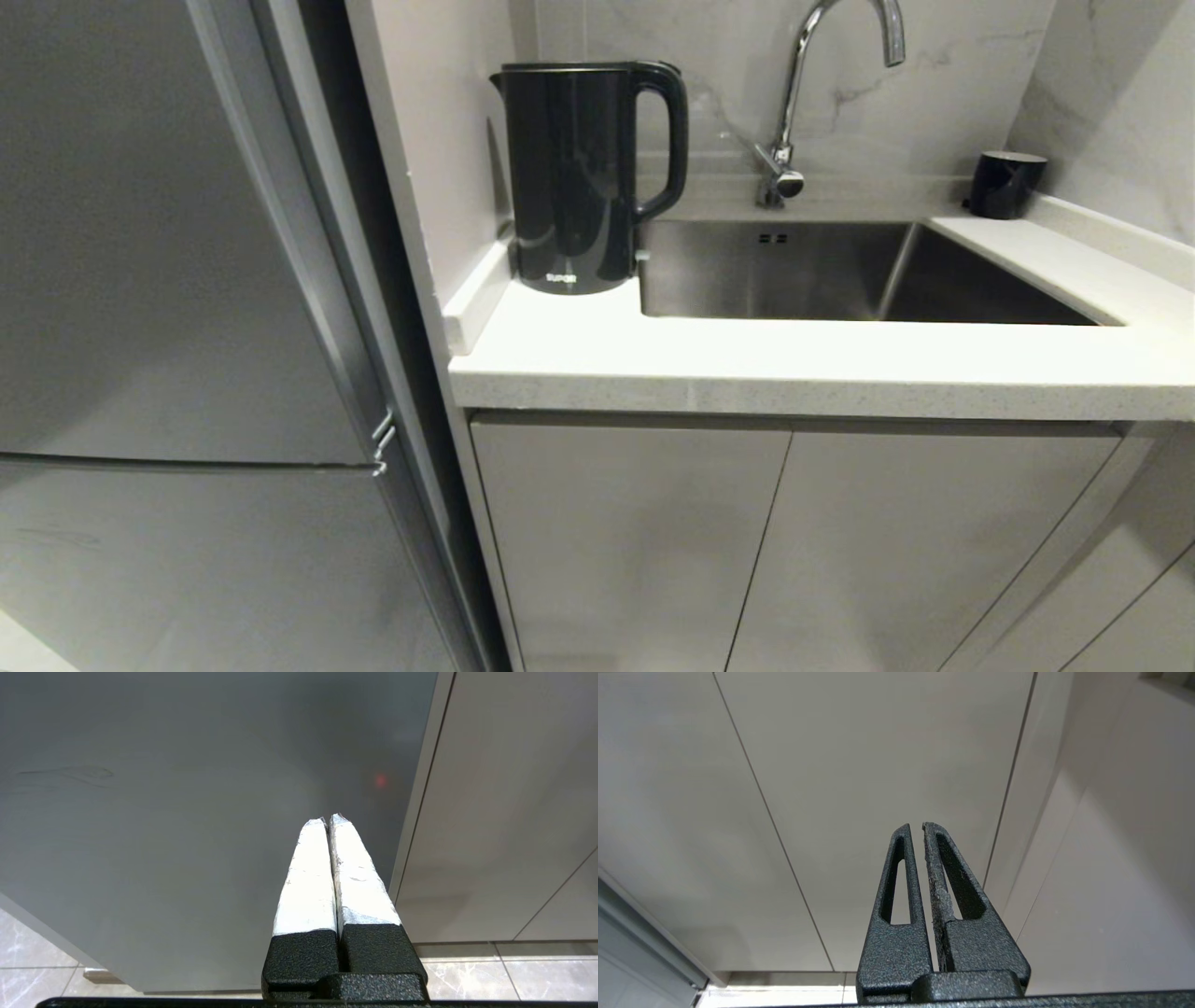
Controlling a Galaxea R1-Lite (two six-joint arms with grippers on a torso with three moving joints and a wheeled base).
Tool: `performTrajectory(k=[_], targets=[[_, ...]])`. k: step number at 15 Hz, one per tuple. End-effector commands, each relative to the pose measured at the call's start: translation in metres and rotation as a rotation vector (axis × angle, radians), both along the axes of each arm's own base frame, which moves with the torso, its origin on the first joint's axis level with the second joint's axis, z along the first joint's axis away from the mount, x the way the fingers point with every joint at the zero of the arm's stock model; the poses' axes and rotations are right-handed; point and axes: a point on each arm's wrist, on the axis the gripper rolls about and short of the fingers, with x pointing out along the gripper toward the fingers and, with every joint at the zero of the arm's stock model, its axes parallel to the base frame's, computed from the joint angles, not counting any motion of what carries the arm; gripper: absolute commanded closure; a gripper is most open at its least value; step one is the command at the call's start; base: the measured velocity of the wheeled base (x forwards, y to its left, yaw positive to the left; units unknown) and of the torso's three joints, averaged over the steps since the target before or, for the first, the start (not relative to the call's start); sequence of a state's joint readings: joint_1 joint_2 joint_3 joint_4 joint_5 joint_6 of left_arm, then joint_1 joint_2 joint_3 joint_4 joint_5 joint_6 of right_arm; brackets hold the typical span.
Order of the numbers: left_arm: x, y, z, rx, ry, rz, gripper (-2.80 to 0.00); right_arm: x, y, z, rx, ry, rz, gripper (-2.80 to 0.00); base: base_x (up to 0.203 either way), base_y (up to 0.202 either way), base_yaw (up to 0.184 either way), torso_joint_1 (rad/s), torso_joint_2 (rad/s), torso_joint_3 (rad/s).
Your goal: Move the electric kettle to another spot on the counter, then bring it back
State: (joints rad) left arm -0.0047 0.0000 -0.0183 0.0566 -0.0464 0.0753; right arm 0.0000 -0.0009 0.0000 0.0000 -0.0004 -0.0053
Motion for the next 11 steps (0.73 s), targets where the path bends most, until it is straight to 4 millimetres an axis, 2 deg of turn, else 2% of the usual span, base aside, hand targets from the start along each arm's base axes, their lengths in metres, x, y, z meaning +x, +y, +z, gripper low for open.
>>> performTrajectory(k=[1,11], targets=[[0.0001,0.0000,0.0001,0.001,0.002,-0.001,0.00,0.0001,0.0000,-0.0001,-0.001,0.002,0.000,0.00,0.000,0.000,0.000,0.000,0.00,0.000],[0.0001,0.0000,0.0001,0.000,0.002,-0.001,0.00,0.0001,0.0000,-0.0001,0.001,0.002,-0.001,0.00,0.000,0.000,0.000,0.000,0.00,0.000]])
